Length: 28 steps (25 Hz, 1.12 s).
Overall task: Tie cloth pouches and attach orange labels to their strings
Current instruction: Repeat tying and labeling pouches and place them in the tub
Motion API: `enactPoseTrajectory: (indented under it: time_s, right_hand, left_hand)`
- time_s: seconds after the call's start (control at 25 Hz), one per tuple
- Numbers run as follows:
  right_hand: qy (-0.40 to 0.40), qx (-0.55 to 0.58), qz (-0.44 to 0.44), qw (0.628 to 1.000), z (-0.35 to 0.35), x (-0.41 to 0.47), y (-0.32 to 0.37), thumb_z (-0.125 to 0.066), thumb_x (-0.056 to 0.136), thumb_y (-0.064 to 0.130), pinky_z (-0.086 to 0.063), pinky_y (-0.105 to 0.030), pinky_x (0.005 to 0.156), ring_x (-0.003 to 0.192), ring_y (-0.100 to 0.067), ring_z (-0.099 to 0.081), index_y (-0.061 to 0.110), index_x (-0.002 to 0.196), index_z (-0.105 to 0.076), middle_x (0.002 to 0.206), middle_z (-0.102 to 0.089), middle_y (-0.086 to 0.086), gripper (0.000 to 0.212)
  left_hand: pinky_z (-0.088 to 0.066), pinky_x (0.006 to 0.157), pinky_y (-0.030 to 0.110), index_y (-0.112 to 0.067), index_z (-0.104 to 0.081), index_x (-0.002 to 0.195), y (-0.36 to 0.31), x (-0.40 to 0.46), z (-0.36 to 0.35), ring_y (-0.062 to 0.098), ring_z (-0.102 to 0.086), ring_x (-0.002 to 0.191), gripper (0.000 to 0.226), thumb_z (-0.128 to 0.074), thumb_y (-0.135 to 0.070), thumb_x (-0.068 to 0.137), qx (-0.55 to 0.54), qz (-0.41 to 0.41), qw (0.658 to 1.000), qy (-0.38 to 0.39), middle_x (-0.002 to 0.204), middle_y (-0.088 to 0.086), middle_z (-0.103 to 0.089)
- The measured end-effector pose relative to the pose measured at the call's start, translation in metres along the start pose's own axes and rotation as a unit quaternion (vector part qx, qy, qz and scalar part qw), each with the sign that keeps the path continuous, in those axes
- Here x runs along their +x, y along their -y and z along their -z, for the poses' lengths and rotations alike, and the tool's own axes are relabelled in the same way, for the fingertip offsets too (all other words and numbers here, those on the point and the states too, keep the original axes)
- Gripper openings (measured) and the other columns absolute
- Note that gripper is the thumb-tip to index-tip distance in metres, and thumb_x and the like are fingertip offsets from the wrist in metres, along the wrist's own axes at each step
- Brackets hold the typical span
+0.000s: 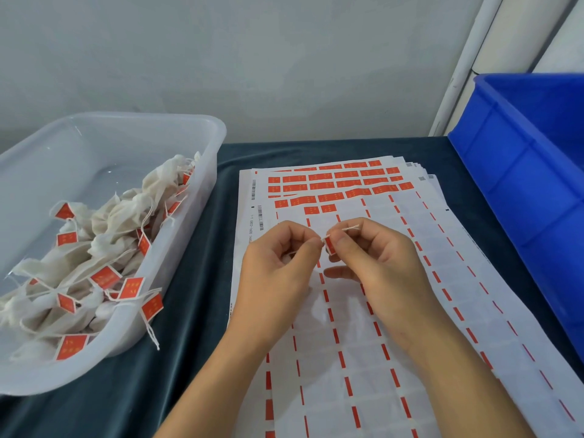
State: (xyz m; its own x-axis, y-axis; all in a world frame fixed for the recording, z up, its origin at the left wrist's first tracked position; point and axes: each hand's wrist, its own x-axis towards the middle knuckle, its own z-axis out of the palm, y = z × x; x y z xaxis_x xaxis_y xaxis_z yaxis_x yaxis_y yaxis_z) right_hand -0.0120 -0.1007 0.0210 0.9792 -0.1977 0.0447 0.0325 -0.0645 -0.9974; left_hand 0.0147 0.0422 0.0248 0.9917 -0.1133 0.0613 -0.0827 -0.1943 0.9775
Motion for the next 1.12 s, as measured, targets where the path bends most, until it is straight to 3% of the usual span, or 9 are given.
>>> enactPoseTrajectory:
  time_s: [0.32, 0.44, 0.56, 0.72, 0.92, 1.12]
  right_hand:
    - [0.013, -0.024, 0.008, 1.000, 0.000, 0.000, -0.001, -0.068, 0.097, 0.023, -0.064, -0.030, 0.076, 0.086, -0.013, -0.073, 0.026, 0.093, -0.075, 0.084, -0.074, 0.008, 0.009]
    - [-0.010, -0.022, 0.021, 0.999, 0.002, 0.000, -0.002, -0.069, 0.096, 0.022, -0.062, -0.024, 0.070, 0.085, -0.013, -0.073, 0.030, 0.086, -0.076, 0.083, -0.075, 0.009, 0.014]
    - [-0.063, 0.020, 0.015, 0.998, 0.002, 0.001, -0.002, -0.071, 0.095, 0.028, -0.058, -0.016, 0.062, 0.083, -0.008, -0.073, 0.035, 0.086, -0.076, 0.082, -0.076, 0.012, 0.013]
    - [-0.114, 0.001, 0.014, 0.993, 0.001, 0.002, -0.001, -0.069, 0.092, 0.043, -0.053, -0.010, 0.058, 0.079, -0.003, -0.074, 0.036, 0.088, -0.075, 0.083, -0.075, 0.020, 0.010]
    - [-0.126, -0.014, 0.028, 0.992, 0.002, 0.000, 0.000, -0.069, 0.086, 0.049, -0.051, -0.006, 0.058, 0.080, -0.001, -0.072, 0.037, 0.085, -0.077, 0.080, -0.075, 0.021, 0.014]
    - [-0.095, -0.008, 0.044, 0.994, -0.002, -0.001, 0.007, -0.063, 0.083, 0.055, -0.052, -0.006, 0.062, 0.090, 0.002, -0.070, 0.055, 0.088, -0.075, 0.086, -0.075, 0.024, 0.013]
  left_hand:
    - [-0.052, 0.062, 0.021, -0.028, -0.073, 0.082, 0.002, 0.000, -0.002, 0.005, -0.066, 0.069, 0.021, -0.065, -0.019, 0.099, 0.002, -0.008, 1.000, -0.005, 0.078, -0.010, -0.071]
    - [-0.053, 0.065, 0.019, -0.028, -0.072, 0.086, 0.003, 0.001, 0.001, 0.005, -0.066, 0.075, 0.017, -0.066, -0.018, 0.099, 0.008, -0.007, 1.000, 0.007, 0.081, -0.011, -0.071]
    - [-0.053, 0.070, 0.015, -0.036, -0.069, 0.094, 0.004, 0.005, 0.013, 0.002, -0.064, 0.091, 0.013, -0.068, -0.024, 0.098, 0.097, -0.016, 0.994, 0.046, 0.093, -0.020, -0.068]
    - [-0.043, 0.071, 0.016, -0.041, -0.072, 0.087, 0.004, 0.012, 0.031, -0.005, -0.059, 0.092, 0.007, -0.072, -0.038, 0.094, 0.180, -0.009, 0.983, 0.033, 0.095, -0.029, -0.065]
    - [-0.045, 0.069, 0.015, -0.046, -0.070, 0.089, 0.006, 0.009, 0.035, -0.006, -0.057, 0.093, 0.006, -0.069, -0.049, 0.094, 0.229, -0.017, 0.972, 0.054, 0.094, -0.028, -0.065]
    - [-0.047, 0.070, 0.010, -0.053, -0.064, 0.096, 0.001, 0.001, 0.039, -0.010, -0.057, 0.098, 0.001, -0.065, -0.054, 0.096, 0.313, -0.042, 0.944, 0.098, 0.102, -0.031, -0.061]
